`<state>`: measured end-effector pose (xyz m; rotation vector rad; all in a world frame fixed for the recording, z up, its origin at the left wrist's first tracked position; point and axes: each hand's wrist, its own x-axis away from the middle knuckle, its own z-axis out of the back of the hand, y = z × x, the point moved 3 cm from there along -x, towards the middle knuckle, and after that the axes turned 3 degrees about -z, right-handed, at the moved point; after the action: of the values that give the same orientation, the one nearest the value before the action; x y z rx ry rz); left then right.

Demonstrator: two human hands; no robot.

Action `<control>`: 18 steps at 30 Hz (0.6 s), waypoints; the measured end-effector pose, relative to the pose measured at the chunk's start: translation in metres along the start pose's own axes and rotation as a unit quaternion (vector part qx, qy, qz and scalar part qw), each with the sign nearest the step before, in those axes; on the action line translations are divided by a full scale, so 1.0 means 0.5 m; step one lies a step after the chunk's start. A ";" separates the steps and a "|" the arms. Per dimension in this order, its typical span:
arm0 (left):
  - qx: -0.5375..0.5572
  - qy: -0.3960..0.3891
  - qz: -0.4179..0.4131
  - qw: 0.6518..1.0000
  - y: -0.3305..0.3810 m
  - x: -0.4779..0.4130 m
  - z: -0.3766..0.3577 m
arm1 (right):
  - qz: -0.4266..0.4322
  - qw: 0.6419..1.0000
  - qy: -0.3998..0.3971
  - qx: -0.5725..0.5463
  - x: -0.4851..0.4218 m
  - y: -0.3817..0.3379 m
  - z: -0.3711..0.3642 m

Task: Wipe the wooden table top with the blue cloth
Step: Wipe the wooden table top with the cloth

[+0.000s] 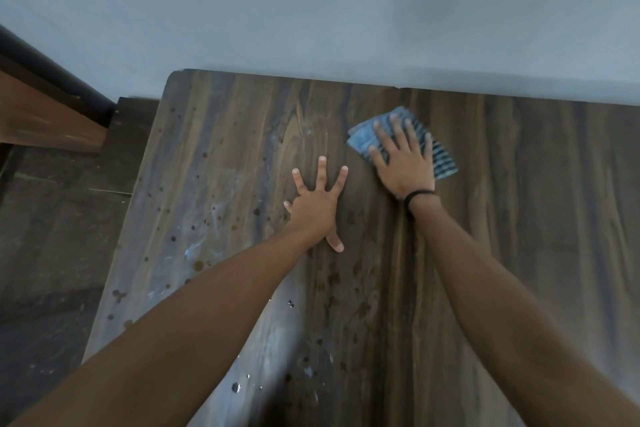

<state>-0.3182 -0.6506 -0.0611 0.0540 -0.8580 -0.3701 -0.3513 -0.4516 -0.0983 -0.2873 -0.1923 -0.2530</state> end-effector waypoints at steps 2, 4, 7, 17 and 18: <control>0.005 0.008 -0.005 1.000 -0.003 0.002 0.000 | -0.004 1.000 -0.002 -0.004 0.079 0.000 -0.016; 0.015 0.017 -0.015 1.000 -0.010 0.011 0.003 | -0.031 0.999 0.008 -0.006 0.170 0.007 -0.031; 0.031 0.063 -0.021 0.997 -0.060 0.028 0.020 | -0.044 0.999 0.024 0.009 0.314 0.010 -0.068; 0.047 0.003 0.064 0.997 -0.185 0.024 0.035 | -0.011 1.000 0.002 0.016 0.296 -0.033 -0.088; 0.050 0.002 0.065 0.997 -0.188 0.024 0.035 | -0.026 1.000 0.006 0.006 0.251 -0.039 -0.078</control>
<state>-0.3520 -0.7406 -0.0594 0.0911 -0.8711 -0.2050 -0.2315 -0.5089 -0.1019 -0.2693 -0.1896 -0.3044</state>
